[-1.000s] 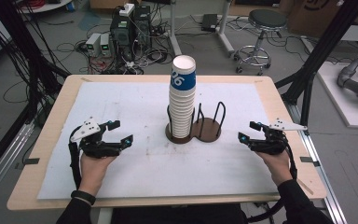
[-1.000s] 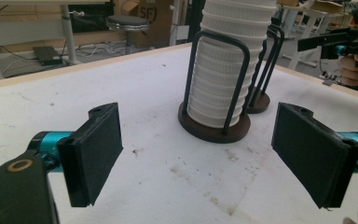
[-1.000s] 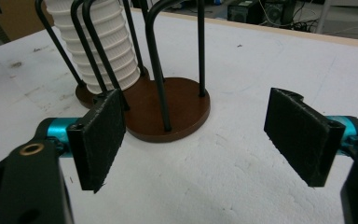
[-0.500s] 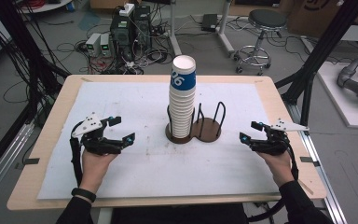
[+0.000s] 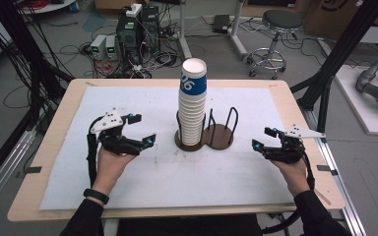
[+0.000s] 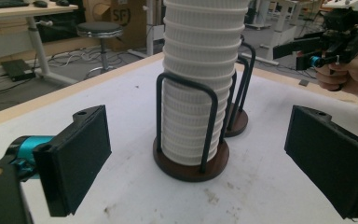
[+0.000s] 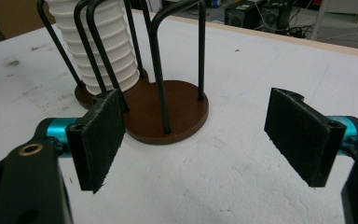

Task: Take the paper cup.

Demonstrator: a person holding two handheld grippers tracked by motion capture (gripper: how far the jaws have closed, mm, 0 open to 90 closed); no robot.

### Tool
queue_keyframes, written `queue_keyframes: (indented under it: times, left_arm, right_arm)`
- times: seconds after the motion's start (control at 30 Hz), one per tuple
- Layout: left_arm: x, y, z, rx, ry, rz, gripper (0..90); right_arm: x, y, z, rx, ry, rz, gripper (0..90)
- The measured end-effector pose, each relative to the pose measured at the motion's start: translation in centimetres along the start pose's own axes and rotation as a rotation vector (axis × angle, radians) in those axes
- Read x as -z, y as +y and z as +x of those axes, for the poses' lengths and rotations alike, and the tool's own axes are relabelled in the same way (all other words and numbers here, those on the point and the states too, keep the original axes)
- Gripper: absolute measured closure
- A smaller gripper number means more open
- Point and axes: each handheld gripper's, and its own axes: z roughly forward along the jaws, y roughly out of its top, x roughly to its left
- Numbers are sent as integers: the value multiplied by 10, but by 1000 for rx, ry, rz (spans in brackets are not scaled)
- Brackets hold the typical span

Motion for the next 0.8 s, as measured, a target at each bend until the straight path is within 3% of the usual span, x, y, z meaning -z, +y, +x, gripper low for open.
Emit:
queue_keyframes:
  times: [0.27, 0.4, 0.8]
  left_arm:
    - [-26, 16, -1, -27, -39, -3, 68]
    - [-35, 23, -1, -19, -54, -19, 68]
    - [-68, 48, 2, -38, -73, -10, 68]
  right_arm:
    - [-1, 0, 0, -3, 1, 4, 207]
    - [-1, 0, 0, -1, 4, 2, 207]
    - [-2, 0, 0, 0, 10, 4, 207]
